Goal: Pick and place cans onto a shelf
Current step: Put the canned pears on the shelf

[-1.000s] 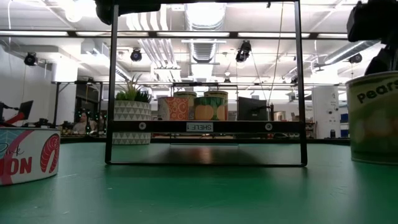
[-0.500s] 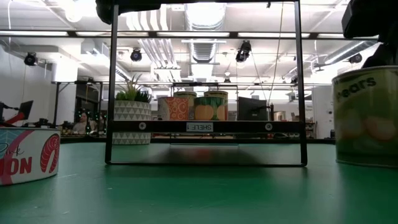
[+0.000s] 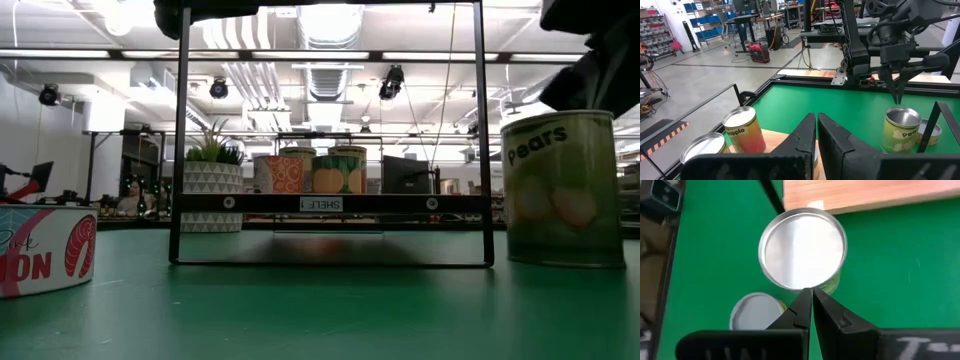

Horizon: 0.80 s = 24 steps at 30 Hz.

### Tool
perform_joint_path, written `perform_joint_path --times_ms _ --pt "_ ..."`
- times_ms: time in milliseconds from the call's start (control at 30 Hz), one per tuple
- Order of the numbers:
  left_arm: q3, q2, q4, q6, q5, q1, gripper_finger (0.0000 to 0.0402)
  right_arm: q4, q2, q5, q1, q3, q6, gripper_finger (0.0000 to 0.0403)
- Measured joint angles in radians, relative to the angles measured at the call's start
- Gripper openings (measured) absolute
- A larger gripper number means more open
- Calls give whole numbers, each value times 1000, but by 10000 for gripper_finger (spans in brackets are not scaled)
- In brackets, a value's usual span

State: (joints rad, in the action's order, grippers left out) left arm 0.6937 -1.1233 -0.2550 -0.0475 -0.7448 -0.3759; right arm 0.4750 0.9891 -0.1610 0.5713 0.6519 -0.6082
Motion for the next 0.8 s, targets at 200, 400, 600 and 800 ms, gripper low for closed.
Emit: perform_joint_path --times_ms 200,400,600,800 --pt "0 0 0 0 0 0 0 20 0 3 0 25 61 9" --pt "0 0 0 -16 0 0 0 35 -4 3 -2 64 144 36" --pt "0 1 0 -21 0 0 0 36 9 -50 -2 75 136 129" --pt "0 1 -1 -15 -6 0 0 37 58 -101 -2 75 125 255"
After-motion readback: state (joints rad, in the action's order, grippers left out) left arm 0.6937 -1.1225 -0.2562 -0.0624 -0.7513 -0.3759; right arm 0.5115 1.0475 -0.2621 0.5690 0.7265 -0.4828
